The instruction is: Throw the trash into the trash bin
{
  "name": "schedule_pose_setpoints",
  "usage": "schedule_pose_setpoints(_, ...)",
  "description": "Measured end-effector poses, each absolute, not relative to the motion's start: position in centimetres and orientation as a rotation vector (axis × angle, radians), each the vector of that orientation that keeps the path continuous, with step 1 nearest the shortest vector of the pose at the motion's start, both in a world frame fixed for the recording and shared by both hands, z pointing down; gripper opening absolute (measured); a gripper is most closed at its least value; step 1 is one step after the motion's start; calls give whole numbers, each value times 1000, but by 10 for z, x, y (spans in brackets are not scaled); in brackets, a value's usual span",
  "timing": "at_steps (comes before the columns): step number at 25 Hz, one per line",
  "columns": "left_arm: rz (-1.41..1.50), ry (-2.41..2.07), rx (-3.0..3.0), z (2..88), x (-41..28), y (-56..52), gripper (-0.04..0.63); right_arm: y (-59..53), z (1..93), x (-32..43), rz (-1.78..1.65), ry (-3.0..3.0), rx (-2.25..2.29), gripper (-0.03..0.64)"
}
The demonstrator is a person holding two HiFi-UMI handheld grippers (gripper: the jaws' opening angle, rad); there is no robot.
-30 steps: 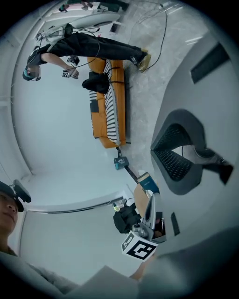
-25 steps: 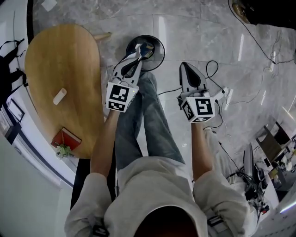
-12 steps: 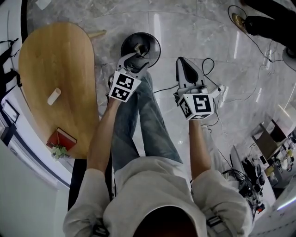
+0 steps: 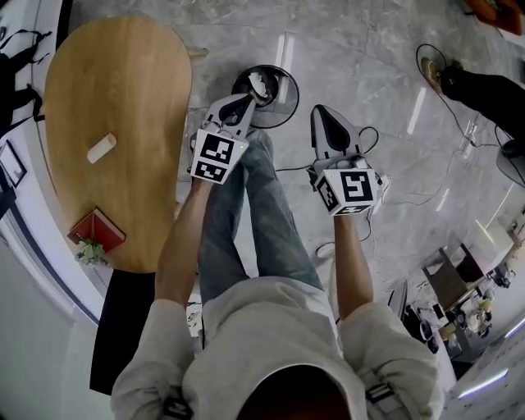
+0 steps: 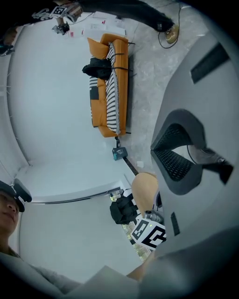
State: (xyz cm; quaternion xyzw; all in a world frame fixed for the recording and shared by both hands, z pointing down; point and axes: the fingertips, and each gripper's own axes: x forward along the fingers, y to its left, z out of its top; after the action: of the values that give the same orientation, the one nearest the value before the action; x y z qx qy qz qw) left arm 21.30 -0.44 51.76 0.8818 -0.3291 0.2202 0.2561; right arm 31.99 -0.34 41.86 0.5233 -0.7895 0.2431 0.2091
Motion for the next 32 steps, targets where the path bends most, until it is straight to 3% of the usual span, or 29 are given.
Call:
schedule_pose_setpoints(13,420,-1351,2188,475,85,-17,17,-26,407,207,586,-2375,1044,29)
schedule_pose_setpoints(21,362,-1646,1946,472,-41,25,17,-16,404,94,513,-2473,721,29)
schedule_pose_setpoints(32,273,-1919,1618,487,-155,99,17,12,412,-15,414,-2515,355,29)
